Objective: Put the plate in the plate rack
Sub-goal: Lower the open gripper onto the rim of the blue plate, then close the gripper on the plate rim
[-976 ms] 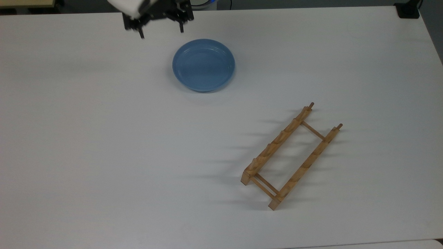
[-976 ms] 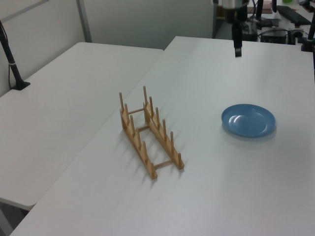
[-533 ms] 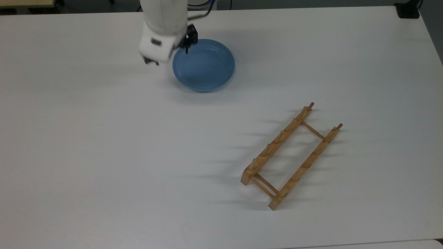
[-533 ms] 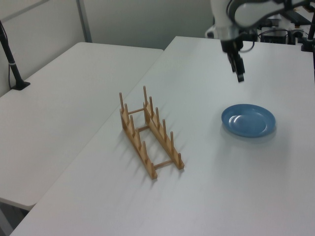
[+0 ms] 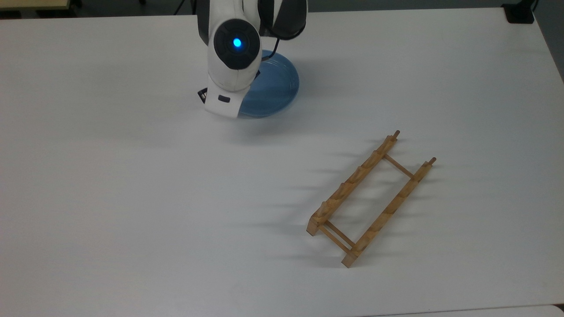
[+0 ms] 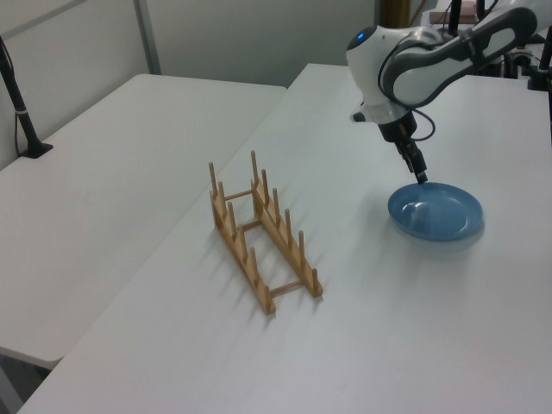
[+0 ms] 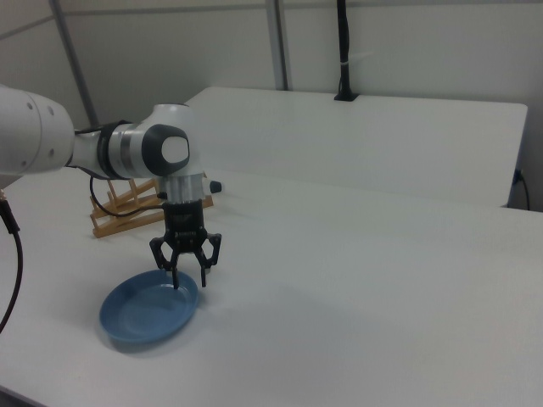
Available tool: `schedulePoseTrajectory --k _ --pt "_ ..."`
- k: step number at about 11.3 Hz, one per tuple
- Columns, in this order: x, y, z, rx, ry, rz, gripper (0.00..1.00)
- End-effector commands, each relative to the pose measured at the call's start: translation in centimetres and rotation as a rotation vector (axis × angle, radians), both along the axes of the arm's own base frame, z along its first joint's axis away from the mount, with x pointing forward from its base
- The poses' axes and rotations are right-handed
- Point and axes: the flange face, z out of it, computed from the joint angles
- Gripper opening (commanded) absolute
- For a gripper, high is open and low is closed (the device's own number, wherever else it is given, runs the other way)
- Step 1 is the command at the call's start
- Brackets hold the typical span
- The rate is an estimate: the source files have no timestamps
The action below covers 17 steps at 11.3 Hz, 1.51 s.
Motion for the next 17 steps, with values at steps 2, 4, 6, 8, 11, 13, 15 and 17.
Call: schedulePoseTrajectory --k 2,4,6,8,11,13,15,17 --pt "0.1 0.7 -1.6 -0.027 0.004 0.059 0.52" --pt "0.2 0.9 -2.6 -0.029 0.016 0.061 0.48" --pt "0.4 1.4 -2.9 -0.028 0.005 0.067 0.4" --pt "0.4 1.3 -2.8 -0.027 0.003 0.063 0.27" --pt "0.5 1.2 -2.6 -0.023 0.0 0.054 0.07" --pt "0.7 1.2 -1.9 -0.022 -0.008 0.041 0.0" --pt "1.1 1.1 -0.8 -0.02 -0.028 0.036 0.0" --pt "1.6 1.1 1.3 -0.022 -0.071 0.023 0.0"
